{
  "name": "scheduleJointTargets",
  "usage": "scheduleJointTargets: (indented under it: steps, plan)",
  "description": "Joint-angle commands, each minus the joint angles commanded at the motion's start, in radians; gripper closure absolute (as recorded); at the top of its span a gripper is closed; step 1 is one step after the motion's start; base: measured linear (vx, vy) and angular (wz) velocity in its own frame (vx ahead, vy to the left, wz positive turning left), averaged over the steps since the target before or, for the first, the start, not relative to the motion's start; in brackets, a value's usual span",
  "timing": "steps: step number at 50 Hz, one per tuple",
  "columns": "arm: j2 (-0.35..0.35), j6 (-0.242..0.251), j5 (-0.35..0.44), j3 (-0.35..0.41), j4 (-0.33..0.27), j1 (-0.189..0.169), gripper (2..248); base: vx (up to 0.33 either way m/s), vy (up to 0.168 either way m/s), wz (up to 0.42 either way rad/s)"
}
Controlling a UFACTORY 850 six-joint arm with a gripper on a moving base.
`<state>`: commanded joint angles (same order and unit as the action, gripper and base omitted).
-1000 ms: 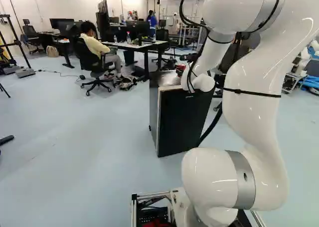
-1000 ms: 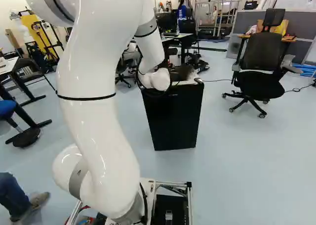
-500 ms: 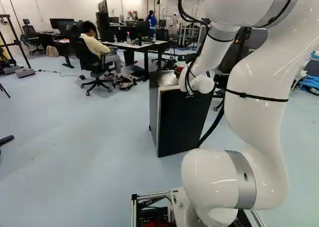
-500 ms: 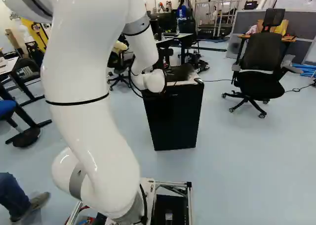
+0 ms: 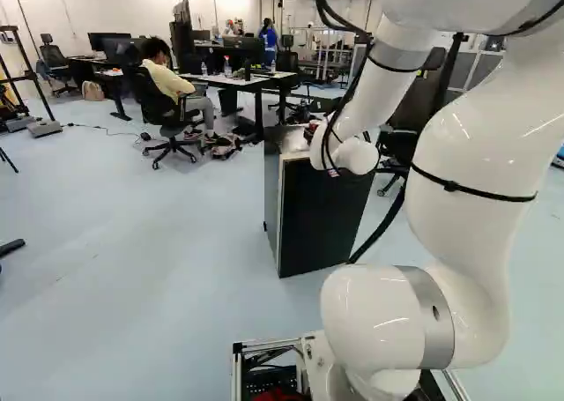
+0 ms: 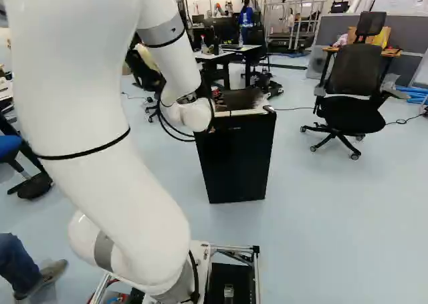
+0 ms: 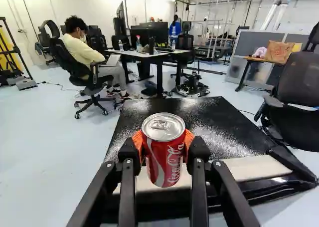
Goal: Grab a drink from the fridge
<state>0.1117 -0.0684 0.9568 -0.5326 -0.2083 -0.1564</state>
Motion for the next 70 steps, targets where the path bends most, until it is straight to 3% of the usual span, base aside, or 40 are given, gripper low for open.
scheduleJointTargets:
  steps: [35,70]
  plan:
    - [-0.245,0.043,-0.053,0.279,0.131,0.098,150,0.0,0.0,0.0]
    - [-0.372,0.065,-0.08,0.424,0.198,0.149,150,0.0,0.0,0.0]
